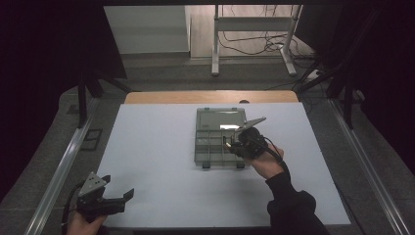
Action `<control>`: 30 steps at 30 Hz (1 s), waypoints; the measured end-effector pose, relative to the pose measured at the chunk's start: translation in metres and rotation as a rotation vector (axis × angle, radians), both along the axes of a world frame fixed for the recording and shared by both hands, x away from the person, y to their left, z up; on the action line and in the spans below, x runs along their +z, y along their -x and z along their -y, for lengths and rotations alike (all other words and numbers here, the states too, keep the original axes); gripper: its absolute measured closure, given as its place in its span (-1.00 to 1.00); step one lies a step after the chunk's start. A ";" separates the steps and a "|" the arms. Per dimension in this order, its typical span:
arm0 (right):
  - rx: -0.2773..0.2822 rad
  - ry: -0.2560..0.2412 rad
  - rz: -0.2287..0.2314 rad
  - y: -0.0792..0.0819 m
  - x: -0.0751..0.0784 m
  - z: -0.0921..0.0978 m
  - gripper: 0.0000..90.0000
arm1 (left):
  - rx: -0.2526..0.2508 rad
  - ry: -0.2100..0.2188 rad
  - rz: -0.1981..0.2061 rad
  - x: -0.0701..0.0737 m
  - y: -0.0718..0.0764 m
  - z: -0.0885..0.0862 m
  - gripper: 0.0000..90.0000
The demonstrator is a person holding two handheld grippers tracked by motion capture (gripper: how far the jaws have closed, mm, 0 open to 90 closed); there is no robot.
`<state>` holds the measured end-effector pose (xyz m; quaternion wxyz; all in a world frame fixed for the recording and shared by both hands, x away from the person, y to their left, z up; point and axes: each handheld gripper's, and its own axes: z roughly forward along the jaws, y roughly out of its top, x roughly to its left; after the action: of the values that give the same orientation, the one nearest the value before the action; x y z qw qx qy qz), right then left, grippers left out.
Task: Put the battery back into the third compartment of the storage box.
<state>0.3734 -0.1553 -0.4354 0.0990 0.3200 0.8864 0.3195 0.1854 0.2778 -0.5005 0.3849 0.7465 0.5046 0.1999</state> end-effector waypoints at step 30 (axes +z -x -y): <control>-0.126 0.031 -0.025 -0.054 -0.011 -0.011 0.71 | -0.001 0.007 -0.001 0.000 0.000 -0.001 -0.93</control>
<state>0.4279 -0.1444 -0.4462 0.1129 0.3777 0.8704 0.2950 0.1856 0.2788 -0.5007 0.3875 0.7456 0.5050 0.1973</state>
